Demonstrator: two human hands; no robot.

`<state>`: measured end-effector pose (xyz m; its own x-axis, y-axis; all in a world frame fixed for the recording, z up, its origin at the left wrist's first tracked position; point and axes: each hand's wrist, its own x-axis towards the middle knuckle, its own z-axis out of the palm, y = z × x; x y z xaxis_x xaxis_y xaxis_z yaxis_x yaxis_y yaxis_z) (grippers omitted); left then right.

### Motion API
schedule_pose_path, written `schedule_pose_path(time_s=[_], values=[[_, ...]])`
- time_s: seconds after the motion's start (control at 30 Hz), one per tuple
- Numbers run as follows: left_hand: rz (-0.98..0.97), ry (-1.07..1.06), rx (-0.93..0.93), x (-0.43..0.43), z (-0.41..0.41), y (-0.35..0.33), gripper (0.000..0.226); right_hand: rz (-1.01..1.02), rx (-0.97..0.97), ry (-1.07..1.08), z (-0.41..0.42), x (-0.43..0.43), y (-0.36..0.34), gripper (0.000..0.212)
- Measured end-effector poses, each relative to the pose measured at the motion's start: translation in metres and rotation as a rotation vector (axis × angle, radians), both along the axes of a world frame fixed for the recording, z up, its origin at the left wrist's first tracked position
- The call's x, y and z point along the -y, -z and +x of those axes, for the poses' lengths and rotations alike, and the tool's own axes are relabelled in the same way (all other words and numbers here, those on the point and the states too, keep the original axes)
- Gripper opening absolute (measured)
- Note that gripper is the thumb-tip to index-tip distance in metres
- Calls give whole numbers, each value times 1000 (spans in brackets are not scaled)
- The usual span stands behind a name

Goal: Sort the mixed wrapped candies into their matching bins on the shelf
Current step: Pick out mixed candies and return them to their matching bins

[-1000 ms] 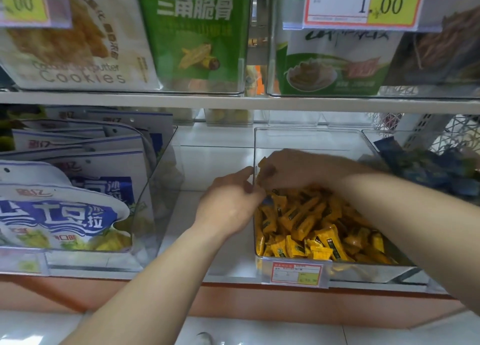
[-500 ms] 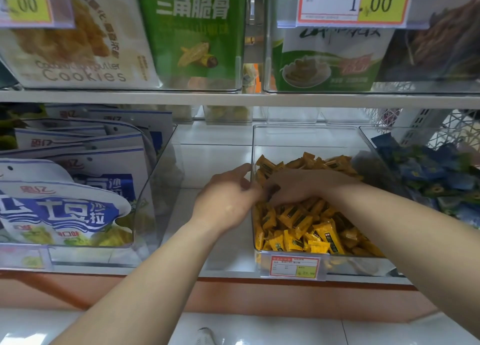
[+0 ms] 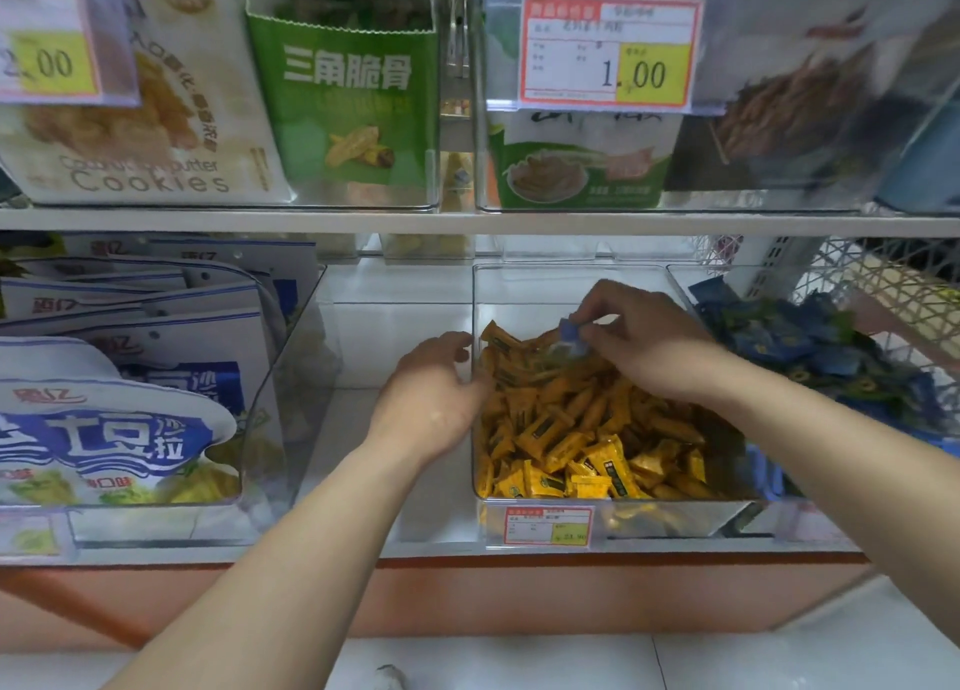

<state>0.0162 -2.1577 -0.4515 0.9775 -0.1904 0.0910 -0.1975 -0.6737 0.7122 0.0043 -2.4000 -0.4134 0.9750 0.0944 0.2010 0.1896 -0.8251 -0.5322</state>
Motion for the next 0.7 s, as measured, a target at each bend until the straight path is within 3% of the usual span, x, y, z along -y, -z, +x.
schedule_pose_path(time_s=[0.17,0.23,0.33,0.47,0.6,0.7], values=[[110,26,301,20,-11,-13,49,-237,423,201,-41,63,-9,11],[109,90,328,37,-20,-20,46,-368,515,316,-55,85,-2,12],[110,213,268,64,-36,-19,45,-507,337,429,-66,105,11,16],[283,292,192,92,-43,-4,58,-504,188,542,-65,111,9,30],[446,322,200,105,-36,12,73,-513,273,425,-67,86,-3,41],[526,297,80,109,-24,26,83,-276,204,258,-63,57,-6,37]])
